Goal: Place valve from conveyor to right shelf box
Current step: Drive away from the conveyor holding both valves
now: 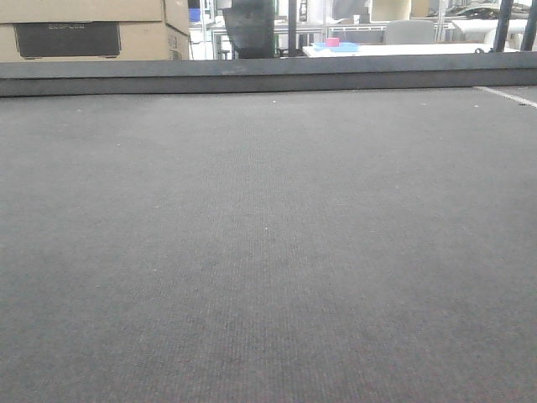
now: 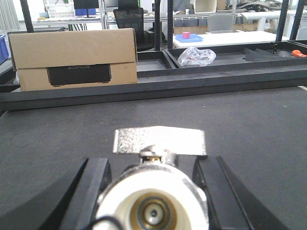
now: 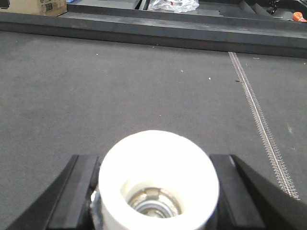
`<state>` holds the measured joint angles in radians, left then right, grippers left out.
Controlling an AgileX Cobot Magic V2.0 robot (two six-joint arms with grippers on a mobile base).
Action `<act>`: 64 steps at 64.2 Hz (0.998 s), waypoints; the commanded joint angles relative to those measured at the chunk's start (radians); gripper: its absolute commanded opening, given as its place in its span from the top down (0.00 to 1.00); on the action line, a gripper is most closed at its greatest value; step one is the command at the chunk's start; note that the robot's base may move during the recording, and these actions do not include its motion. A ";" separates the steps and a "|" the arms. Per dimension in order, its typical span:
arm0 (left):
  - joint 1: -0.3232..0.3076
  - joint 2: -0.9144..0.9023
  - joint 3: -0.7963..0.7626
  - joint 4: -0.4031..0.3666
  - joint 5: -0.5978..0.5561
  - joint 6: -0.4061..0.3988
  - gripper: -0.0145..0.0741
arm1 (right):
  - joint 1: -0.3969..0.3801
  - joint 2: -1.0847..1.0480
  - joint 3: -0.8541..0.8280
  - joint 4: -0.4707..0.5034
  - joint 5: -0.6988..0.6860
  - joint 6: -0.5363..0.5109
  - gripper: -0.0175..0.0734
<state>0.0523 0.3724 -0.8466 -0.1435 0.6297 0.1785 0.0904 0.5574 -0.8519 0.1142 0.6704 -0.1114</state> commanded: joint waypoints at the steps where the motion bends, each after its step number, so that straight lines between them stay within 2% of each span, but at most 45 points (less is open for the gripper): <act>1: -0.005 -0.006 -0.006 -0.009 -0.046 -0.007 0.96 | 0.000 -0.010 -0.007 -0.002 -0.074 -0.004 0.98; 64: -0.005 -0.006 -0.006 -0.009 -0.046 -0.007 0.96 | 0.000 -0.010 -0.007 -0.002 -0.074 -0.004 0.98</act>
<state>0.0523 0.3702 -0.8466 -0.1435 0.6297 0.1785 0.0904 0.5574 -0.8519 0.1180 0.6704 -0.1114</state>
